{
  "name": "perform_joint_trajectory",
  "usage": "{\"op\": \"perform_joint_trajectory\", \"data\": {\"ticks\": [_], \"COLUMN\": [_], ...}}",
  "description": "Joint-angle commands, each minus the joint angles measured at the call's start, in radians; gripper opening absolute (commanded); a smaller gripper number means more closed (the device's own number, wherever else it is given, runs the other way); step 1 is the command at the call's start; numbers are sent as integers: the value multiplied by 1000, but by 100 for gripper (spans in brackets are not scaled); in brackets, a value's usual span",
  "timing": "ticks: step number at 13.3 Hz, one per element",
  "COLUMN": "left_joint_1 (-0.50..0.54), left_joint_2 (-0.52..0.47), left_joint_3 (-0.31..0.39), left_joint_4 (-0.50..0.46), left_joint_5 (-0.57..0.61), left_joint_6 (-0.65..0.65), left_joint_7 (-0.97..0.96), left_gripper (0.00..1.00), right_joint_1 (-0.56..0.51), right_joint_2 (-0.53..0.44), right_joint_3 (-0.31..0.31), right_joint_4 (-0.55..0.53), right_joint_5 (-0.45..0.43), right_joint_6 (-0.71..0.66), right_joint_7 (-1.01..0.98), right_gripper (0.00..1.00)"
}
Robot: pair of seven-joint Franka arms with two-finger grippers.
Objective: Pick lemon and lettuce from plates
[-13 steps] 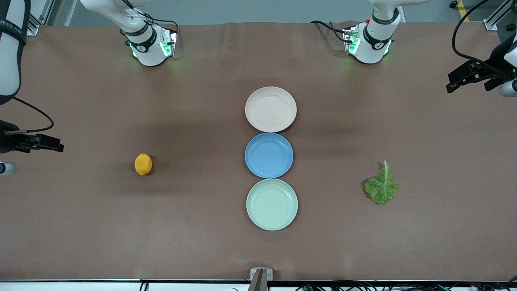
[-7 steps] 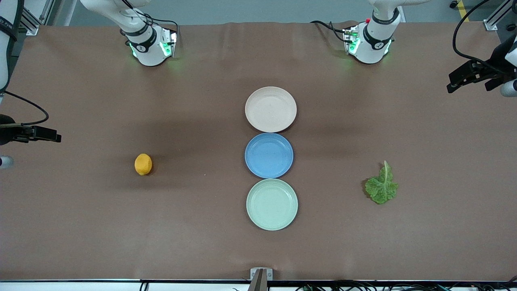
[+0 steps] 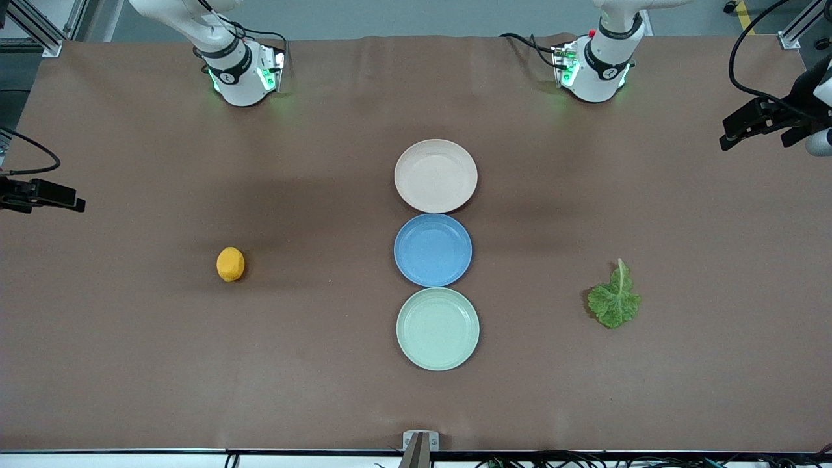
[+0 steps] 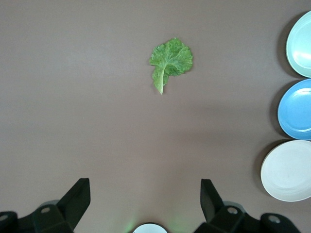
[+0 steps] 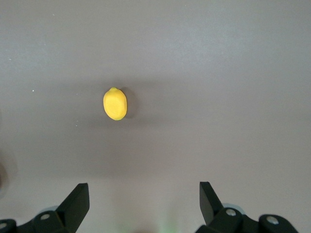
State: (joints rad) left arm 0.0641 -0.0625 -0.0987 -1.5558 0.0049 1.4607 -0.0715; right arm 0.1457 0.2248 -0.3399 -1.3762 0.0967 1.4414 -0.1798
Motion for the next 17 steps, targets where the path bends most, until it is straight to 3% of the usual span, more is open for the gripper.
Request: {"op": "perform_joint_trajectory", "data": {"ticks": [1,3,8,10,13,17], "left_joint_1": [2,3,2,0,0,-3], "left_joint_2": [-7,-7,-3,-5,-2,-2], "left_joint_3": [-3,-3,-6,-6,-7,-7], "left_joint_4": [-4,-4,-4,-4,-4,-4], "left_joint_5": [-8,-8,-8,-8,-9,-6], "left_joint_6": [15,17,18,23,24,24], "left_joint_7": [12,12,12,12,12,12], "left_gripper": [100,100,100,100,100,100], "right_joint_1": [-49,-90,-101,-162,-163,-159], "right_joint_2": [-64,-84,-160,-185,-202,-274], "right_joint_3": [94,162,188,271,279,279], "right_joint_4": [-44,-47,-156,-181,-188,-279], "right_joint_5": [-8,-35,-58,-74,-83,-83], "right_joint_6": [13,13,68,76,73,117], "right_joint_7": [74,94,95,136,151,151], "right_gripper": [100,100,100,100,100,100]}}
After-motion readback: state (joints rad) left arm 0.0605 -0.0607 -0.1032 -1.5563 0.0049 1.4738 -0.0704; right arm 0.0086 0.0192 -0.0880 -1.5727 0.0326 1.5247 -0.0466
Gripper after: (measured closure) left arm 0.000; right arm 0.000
